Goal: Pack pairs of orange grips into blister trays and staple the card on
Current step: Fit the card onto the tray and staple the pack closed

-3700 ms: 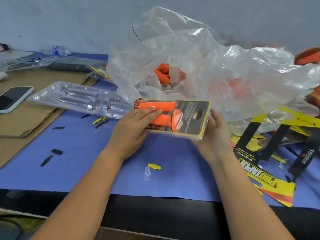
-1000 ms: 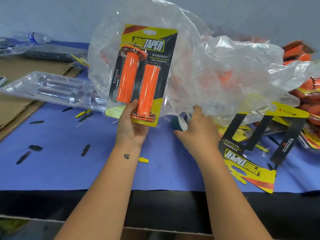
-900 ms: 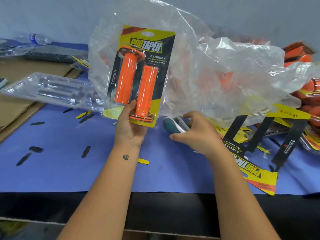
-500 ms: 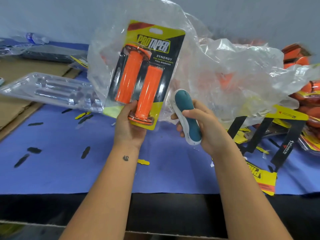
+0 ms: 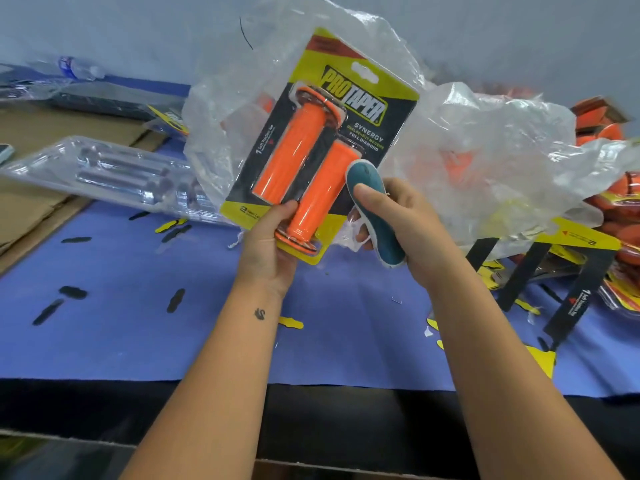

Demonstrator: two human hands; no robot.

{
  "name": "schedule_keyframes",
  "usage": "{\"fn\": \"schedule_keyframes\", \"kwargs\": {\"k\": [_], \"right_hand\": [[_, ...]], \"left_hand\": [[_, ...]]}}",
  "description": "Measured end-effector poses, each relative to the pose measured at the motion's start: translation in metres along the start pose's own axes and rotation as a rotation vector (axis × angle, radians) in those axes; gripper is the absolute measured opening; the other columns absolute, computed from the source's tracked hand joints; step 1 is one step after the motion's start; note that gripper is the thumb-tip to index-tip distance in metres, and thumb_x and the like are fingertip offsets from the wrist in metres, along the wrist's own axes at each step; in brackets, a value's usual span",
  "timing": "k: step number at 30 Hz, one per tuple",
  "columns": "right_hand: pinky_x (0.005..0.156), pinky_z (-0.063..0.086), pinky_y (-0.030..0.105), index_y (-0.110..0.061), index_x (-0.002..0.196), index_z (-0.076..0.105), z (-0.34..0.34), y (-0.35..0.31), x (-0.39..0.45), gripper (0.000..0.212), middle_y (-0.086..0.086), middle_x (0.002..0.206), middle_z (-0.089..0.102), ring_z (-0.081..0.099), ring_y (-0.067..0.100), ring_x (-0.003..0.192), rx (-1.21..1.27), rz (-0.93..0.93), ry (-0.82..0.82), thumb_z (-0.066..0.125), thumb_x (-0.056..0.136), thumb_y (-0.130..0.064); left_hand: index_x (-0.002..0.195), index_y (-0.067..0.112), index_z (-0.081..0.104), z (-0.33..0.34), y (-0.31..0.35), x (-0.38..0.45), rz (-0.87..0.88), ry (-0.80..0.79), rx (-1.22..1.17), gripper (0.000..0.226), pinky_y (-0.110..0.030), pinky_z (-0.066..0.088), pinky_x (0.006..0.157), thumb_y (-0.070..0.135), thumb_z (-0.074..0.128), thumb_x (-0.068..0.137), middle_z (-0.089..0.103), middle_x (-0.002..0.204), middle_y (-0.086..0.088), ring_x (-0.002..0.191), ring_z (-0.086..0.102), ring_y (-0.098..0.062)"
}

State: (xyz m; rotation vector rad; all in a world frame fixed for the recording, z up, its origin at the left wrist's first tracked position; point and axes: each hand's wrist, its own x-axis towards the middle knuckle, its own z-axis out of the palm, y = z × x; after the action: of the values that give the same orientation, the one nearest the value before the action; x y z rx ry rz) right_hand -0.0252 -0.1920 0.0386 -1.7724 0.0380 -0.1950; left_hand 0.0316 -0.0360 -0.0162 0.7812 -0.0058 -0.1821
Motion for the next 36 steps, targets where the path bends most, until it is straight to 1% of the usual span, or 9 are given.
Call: {"fn": "schedule_keyframes", "kwargs": {"k": [5, 9, 12, 14, 17, 20, 29, 33, 36], "right_hand": [[0.065, 0.056, 0.040, -0.006, 0.110, 0.059, 0.008, 0.005, -0.007, 0.042, 0.011, 0.087, 0.073, 0.066, 0.020, 0.062, -0.105, 0.062, -0.152, 0.074, 0.084, -0.035], [0.065, 0.058, 0.043, -0.002, 0.112, 0.056, 0.019, 0.012, -0.010, 0.044, 0.016, 0.088, 0.073, 0.066, 0.023, 0.062, -0.142, 0.104, -0.241, 0.074, 0.084, -0.030], [0.059, 0.055, 0.038, -0.009, 0.109, 0.057, 0.022, 0.016, -0.009, 0.034, 0.017, 0.084, 0.071, 0.061, 0.022, 0.057, -0.158, 0.112, -0.256, 0.070, 0.087, -0.032], [0.055, 0.053, 0.034, -0.014, 0.106, 0.058, 0.023, 0.018, -0.008, 0.033, 0.012, 0.078, 0.070, 0.060, 0.020, 0.056, -0.154, 0.119, -0.279, 0.069, 0.086, -0.038], [0.051, 0.052, 0.028, -0.015, 0.100, 0.061, 0.024, 0.019, -0.008, 0.040, 0.003, 0.070, 0.068, 0.059, 0.017, 0.052, -0.137, 0.129, -0.292, 0.069, 0.083, -0.051], [0.050, 0.052, 0.028, -0.014, 0.097, 0.063, 0.024, 0.020, -0.007, 0.048, 0.004, 0.069, 0.068, 0.060, 0.017, 0.051, -0.149, 0.140, -0.300, 0.071, 0.076, -0.056], [0.054, 0.056, 0.033, -0.015, 0.094, 0.064, 0.026, 0.027, -0.007, 0.049, 0.007, 0.072, 0.071, 0.063, 0.020, 0.054, -0.145, 0.180, -0.285, 0.074, 0.070, -0.057], [0.057, 0.056, 0.034, -0.015, 0.099, 0.064, 0.027, 0.030, -0.009, 0.046, 0.009, 0.074, 0.072, 0.064, 0.020, 0.055, -0.117, 0.177, -0.265, 0.075, 0.075, -0.052], [0.056, 0.056, 0.033, -0.014, 0.095, 0.065, 0.027, 0.032, -0.011, 0.042, 0.010, 0.072, 0.071, 0.063, 0.021, 0.054, -0.085, 0.173, -0.257, 0.076, 0.074, -0.050]], "left_hand": [[0.076, 0.011, 0.068, -0.002, -0.001, 0.001, -0.002, 0.005, -0.037, 0.017, -0.026, 0.053, 0.053, 0.014, 0.057, 0.089, 0.069, 0.069, -0.004, 0.060, 0.065, -0.016], [0.078, 0.010, 0.065, -0.005, -0.001, 0.003, -0.032, -0.008, -0.052, 0.018, -0.029, 0.055, 0.065, 0.014, 0.054, 0.091, 0.069, 0.071, -0.006, 0.066, 0.067, -0.019], [0.071, 0.012, 0.062, -0.004, 0.000, 0.002, -0.041, -0.011, -0.042, 0.021, -0.028, 0.054, 0.061, 0.013, 0.053, 0.091, 0.067, 0.066, -0.006, 0.061, 0.065, -0.019], [0.069, 0.013, 0.061, -0.004, 0.001, 0.002, -0.048, -0.006, -0.039, 0.023, -0.027, 0.053, 0.058, 0.013, 0.053, 0.091, 0.066, 0.064, -0.005, 0.057, 0.064, -0.019], [0.071, 0.012, 0.060, -0.005, 0.003, 0.001, -0.070, -0.014, -0.032, 0.021, -0.025, 0.053, 0.057, 0.014, 0.053, 0.091, 0.066, 0.064, -0.006, 0.057, 0.064, -0.019], [0.073, 0.011, 0.060, -0.006, 0.003, 0.001, -0.082, 0.000, -0.018, 0.019, -0.026, 0.055, 0.059, 0.013, 0.054, 0.090, 0.066, 0.066, -0.007, 0.059, 0.066, -0.020], [0.079, 0.009, 0.060, -0.004, 0.002, 0.001, -0.083, 0.037, 0.008, 0.014, -0.027, 0.056, 0.055, 0.012, 0.054, 0.091, 0.067, 0.064, -0.007, 0.057, 0.067, -0.020], [0.082, 0.009, 0.060, -0.004, 0.003, 0.002, -0.086, 0.035, 0.025, 0.010, -0.027, 0.057, 0.057, 0.012, 0.055, 0.090, 0.067, 0.064, -0.007, 0.056, 0.067, -0.021], [0.079, 0.009, 0.060, -0.004, 0.004, 0.004, -0.096, 0.030, 0.020, 0.011, -0.028, 0.056, 0.058, 0.011, 0.055, 0.089, 0.066, 0.064, -0.008, 0.056, 0.066, -0.022]]}}
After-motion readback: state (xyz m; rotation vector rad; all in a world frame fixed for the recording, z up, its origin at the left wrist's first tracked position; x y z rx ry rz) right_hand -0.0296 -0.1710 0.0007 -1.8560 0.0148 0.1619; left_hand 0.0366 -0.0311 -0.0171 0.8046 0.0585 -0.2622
